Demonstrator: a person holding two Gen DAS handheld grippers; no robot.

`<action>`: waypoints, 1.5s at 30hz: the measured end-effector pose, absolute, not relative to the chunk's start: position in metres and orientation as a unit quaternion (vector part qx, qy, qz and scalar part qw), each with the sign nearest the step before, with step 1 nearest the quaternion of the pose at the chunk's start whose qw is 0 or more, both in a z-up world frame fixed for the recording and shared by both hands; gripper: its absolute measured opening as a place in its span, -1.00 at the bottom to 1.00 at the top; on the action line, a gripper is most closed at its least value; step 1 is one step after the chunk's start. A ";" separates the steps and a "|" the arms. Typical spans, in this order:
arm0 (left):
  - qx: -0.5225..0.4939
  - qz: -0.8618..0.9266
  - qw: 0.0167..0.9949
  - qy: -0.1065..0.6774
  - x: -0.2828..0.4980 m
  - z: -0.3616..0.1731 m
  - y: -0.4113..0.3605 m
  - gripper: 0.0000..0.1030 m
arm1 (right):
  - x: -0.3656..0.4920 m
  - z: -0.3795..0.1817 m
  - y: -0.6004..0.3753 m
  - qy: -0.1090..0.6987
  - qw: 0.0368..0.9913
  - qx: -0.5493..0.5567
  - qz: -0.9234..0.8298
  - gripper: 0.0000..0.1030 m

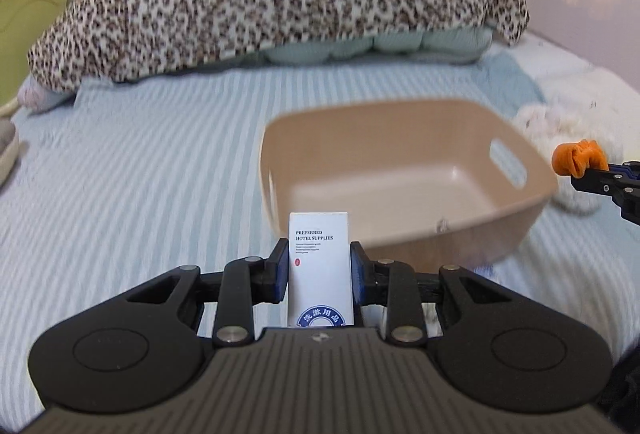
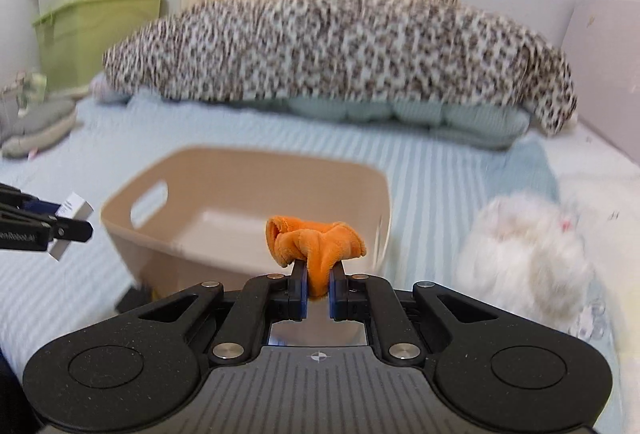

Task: Organize objects
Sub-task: 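Carry both items over the basket and open both tools to release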

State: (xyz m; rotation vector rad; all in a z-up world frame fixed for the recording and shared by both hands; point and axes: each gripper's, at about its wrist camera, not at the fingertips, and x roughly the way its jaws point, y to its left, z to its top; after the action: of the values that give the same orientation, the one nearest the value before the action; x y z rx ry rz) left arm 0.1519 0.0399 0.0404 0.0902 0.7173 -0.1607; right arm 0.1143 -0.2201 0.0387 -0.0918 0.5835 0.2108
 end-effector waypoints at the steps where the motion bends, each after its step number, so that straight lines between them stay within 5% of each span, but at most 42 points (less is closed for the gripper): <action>1: 0.044 -0.073 0.935 0.345 0.159 0.044 0.038 -0.37 | 0.118 0.043 -0.220 0.281 0.953 -0.043 0.103 -0.82; 9: 0.048 -0.051 0.937 0.343 0.210 0.042 0.004 -0.37 | 0.160 0.050 -0.207 0.257 0.961 -0.052 0.090 -0.82; 27: 0.057 -0.045 0.887 0.457 0.267 -0.040 -0.022 -0.36 | 0.214 -0.023 -0.189 0.367 0.924 -0.069 0.080 -0.79; 31: 0.035 -0.044 0.896 0.441 0.259 -0.024 -0.016 -0.33 | 0.209 -0.015 -0.190 0.359 0.928 -0.067 0.079 -0.29; 33: 0.037 -0.044 0.902 0.428 0.253 -0.012 -0.016 -0.14 | 0.203 -0.005 -0.191 0.347 0.933 -0.061 0.077 -0.02; 35: 0.042 -0.041 0.908 0.414 0.244 0.001 -0.016 0.27 | 0.196 0.006 -0.192 0.337 0.937 -0.055 0.077 0.13; 38: 0.044 -0.039 0.916 0.397 0.227 0.016 -0.015 0.37 | 0.185 0.021 -0.195 0.332 0.939 -0.040 0.083 0.41; 45: 0.039 -0.045 0.917 0.394 0.185 0.028 -0.013 0.47 | 0.144 0.046 -0.188 0.312 0.945 -0.035 0.086 0.72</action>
State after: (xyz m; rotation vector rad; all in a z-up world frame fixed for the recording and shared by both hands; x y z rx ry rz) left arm 0.1853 -0.0127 0.0284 0.0811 0.8111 -0.0921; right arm 0.1444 -0.1882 0.0458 -0.0706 0.6364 0.1759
